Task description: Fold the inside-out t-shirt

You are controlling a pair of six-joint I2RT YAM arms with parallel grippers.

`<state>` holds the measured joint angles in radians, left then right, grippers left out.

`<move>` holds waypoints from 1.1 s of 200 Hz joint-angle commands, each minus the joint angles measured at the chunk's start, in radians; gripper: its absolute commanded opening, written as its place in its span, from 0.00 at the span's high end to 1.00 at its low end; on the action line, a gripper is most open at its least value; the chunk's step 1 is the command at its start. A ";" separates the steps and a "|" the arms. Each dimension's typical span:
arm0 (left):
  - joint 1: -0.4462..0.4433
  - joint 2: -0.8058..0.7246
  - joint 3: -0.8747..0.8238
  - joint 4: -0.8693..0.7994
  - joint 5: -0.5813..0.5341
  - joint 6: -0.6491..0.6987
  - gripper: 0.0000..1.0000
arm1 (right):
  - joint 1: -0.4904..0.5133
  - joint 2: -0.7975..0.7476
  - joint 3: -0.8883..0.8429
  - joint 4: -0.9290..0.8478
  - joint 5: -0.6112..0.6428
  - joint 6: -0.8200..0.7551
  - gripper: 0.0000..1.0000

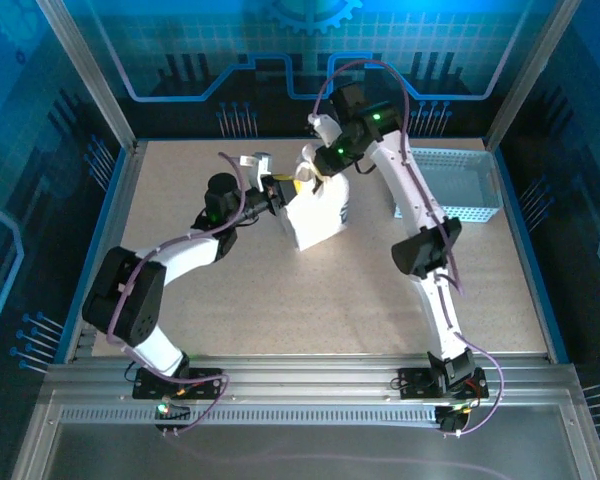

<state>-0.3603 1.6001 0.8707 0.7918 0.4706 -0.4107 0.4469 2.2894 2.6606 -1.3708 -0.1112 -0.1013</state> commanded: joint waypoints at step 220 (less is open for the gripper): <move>-0.280 -0.446 -0.219 -0.482 -0.353 -0.173 1.00 | 0.032 -1.089 -1.518 0.845 -0.085 0.358 1.00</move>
<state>-0.6491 1.0992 0.6277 0.4427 0.2474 -0.5591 0.4858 1.1011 1.1015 -0.5598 -0.2592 0.2180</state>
